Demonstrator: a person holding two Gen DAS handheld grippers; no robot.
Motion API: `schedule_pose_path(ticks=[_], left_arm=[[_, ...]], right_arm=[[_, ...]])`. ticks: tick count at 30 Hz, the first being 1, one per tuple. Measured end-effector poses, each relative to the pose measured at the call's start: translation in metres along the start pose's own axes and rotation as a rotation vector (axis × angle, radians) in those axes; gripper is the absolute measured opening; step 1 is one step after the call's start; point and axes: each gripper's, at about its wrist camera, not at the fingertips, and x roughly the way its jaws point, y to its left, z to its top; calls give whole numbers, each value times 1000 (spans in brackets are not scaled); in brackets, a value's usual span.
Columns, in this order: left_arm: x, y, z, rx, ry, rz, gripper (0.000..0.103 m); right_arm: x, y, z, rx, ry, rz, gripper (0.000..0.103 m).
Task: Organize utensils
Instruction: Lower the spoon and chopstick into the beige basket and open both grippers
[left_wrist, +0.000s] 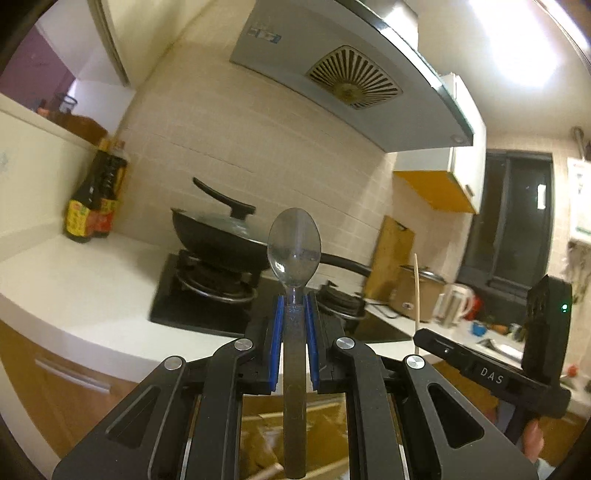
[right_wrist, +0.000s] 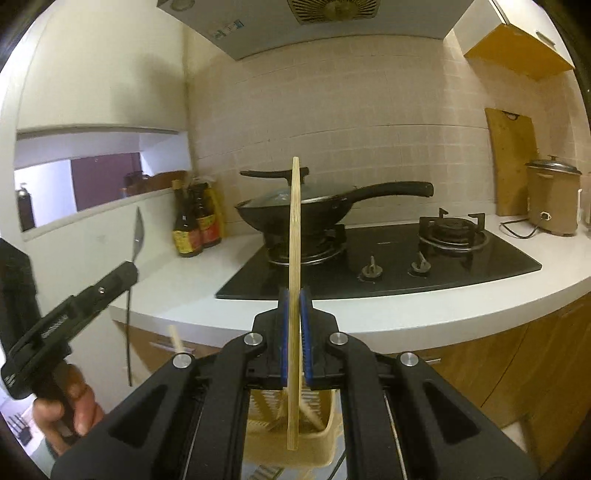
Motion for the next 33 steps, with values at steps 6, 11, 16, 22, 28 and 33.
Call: schedule_pose_path(ticks=[6,11,16,22,28,33], left_arm=[[13,23,-9,-6,0,40,10],[21,38,-24,-36,28,40,10],[23,39,-29,-29,31,48,10],[22,43,-28,-51,20,57,10],[24,41,-27,-30,15,55,10],[26,43,-35,-27,13,73,10]], right_arm=[[18,-3,-12,16,2,3,4],[25,-8,-17,43,-3,17,4],[26,-11,-20,58,3,26,4],[19,-12,-17,58,-25,13,4],[24,-13,-8,62,-83,-25,4],[39,-14,-21,93,-94,-10,4]])
